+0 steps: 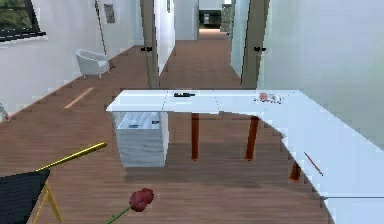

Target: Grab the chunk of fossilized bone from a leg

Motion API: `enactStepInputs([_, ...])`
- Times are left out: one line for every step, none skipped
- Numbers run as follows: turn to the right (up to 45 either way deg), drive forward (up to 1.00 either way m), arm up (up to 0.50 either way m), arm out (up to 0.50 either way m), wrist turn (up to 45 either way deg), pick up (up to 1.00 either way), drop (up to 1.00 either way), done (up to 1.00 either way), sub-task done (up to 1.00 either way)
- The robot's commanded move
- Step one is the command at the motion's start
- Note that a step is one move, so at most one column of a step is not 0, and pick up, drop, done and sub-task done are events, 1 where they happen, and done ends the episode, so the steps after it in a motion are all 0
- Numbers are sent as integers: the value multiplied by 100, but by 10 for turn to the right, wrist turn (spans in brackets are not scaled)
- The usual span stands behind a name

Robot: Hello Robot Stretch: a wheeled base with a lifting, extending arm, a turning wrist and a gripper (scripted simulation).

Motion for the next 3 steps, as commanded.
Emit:
enactStepInputs([0, 0, 0, 0, 450, 0, 0, 0, 0])
enactStepInputs([0, 0, 0, 0, 450, 0, 0, 0, 0])
enactStepInputs([0, 0, 0, 0, 360, 0, 0, 0, 0])
